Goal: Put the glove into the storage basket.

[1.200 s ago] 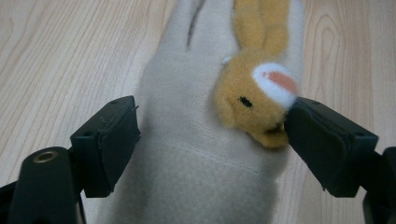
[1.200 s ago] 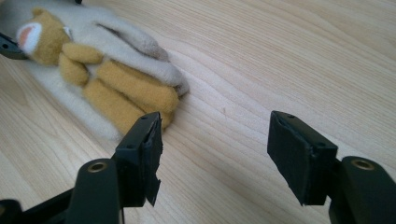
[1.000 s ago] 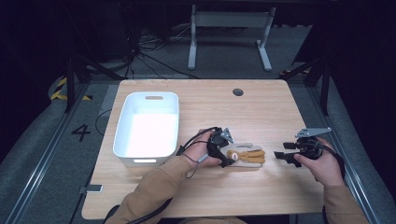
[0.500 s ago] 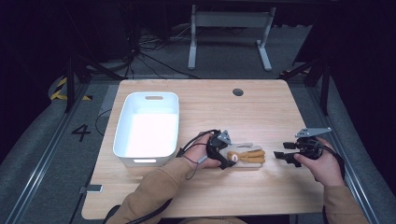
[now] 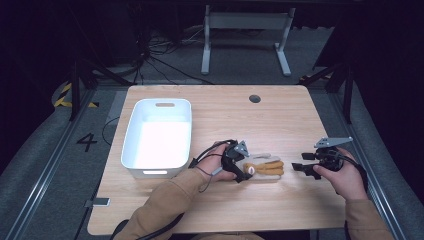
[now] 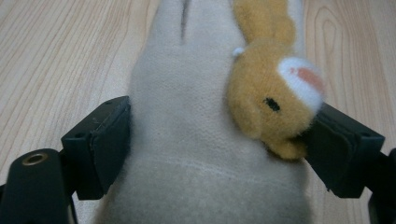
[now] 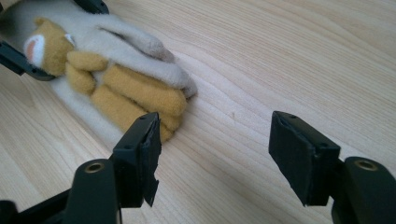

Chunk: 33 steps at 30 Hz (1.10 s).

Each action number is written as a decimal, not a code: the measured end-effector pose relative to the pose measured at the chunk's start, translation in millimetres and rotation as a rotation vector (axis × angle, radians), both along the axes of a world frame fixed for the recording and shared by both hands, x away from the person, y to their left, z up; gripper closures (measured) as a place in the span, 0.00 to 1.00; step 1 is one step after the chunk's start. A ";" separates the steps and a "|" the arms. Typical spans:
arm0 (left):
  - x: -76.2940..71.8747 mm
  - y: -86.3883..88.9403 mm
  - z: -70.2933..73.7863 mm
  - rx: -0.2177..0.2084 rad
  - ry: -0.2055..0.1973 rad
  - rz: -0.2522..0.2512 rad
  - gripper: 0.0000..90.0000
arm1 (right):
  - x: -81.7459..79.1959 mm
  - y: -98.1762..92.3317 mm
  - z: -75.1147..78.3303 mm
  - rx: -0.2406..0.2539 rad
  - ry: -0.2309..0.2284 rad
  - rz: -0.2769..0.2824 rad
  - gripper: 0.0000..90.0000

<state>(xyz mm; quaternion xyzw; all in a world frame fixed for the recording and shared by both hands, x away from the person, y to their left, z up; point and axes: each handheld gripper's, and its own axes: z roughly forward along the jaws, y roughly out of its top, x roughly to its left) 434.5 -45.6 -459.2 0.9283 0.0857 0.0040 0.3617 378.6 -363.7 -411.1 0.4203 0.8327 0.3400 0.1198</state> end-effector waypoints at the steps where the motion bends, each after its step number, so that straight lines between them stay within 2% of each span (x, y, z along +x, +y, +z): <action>1: -0.2 0.1 0.2 0.001 -0.002 -0.005 0.17 | -0.2 0.5 0.4 -0.003 -0.004 0.002 0.39; 4: -1.5 1.0 3.8 0.005 -0.020 -0.014 0.18 | -1.0 2.3 2.2 -0.003 -0.007 0.008 0.39; 6: -2.3 1.6 6.9 0.000 -0.017 -0.017 0.18 | -1.6 2.8 3.4 0.000 -0.010 0.011 0.39; 7: -2.6 1.3 7.2 0.010 -0.022 -0.014 0.18 | -1.7 2.8 3.7 0.003 -0.010 0.014 0.39; 9: -2.9 0.2 5.0 0.032 -0.030 -0.005 0.18 | -1.8 2.9 4.1 0.004 -0.011 0.012 0.39; 15: -2.5 -2.6 -0.7 0.039 -0.019 0.000 0.16 | -1.8 3.9 3.8 0.003 -0.011 0.017 0.39; 21: -4.8 -7.1 -3.5 0.067 -0.052 -0.010 0.12 | -1.6 4.1 2.6 0.002 -0.006 0.018 0.39; 26: -2.7 -7.5 -4.4 0.054 -0.066 0.013 0.13 | -1.5 4.5 2.0 0.003 -0.004 0.019 0.39; 31: 0.4 -6.9 -5.1 0.058 -0.057 0.038 0.12 | -1.7 3.7 2.6 0.004 -0.005 0.019 0.39; 32: 0.9 -6.9 -6.5 0.050 -0.035 0.047 0.10 | -1.6 3.9 2.5 0.004 -0.004 0.019 0.39; 33: 1.4 -7.1 -7.4 0.043 -0.036 0.049 0.08 | -1.6 4.2 2.1 0.005 -0.003 0.020 0.39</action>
